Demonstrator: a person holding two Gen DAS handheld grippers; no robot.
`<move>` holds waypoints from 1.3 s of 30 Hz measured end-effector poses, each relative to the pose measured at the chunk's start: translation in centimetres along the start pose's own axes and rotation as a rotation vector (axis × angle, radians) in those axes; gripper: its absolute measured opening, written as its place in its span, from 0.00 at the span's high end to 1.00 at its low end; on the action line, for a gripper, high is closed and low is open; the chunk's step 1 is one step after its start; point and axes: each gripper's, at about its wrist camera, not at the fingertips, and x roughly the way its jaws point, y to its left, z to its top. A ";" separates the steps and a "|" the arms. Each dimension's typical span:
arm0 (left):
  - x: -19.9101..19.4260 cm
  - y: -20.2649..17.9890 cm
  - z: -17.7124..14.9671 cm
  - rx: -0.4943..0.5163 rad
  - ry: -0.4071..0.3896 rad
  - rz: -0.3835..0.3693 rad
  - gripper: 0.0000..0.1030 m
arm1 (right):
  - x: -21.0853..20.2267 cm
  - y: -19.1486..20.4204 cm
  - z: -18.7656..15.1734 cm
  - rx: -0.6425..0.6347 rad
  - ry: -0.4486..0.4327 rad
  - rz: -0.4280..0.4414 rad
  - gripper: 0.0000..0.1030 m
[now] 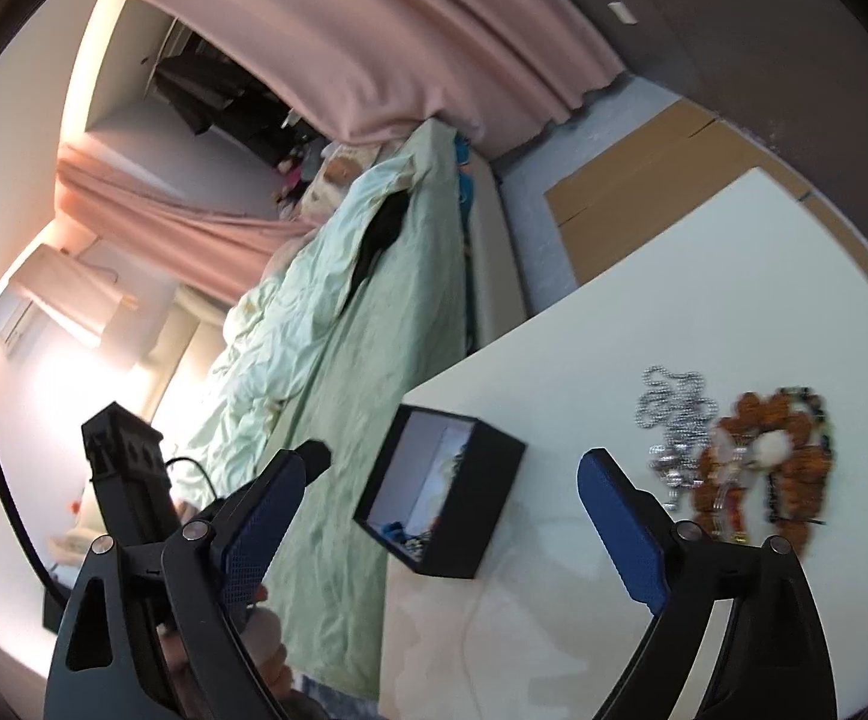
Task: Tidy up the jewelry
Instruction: 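Carry the ring with the left and the bead bracelet with the right into the box, release, then withdraw both open grippers from the box toward the brown bead bracelet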
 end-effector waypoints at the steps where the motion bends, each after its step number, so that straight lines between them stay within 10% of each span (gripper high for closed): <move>1: 0.0 -0.3 -0.2 0.006 0.006 -0.001 0.15 | -0.1 -0.1 0.0 0.005 -0.003 -0.004 0.10; 39: 2.3 -10.6 -4.9 0.172 0.067 -0.107 0.04 | -9.3 -8.9 -1.0 0.214 -0.104 -0.160 0.00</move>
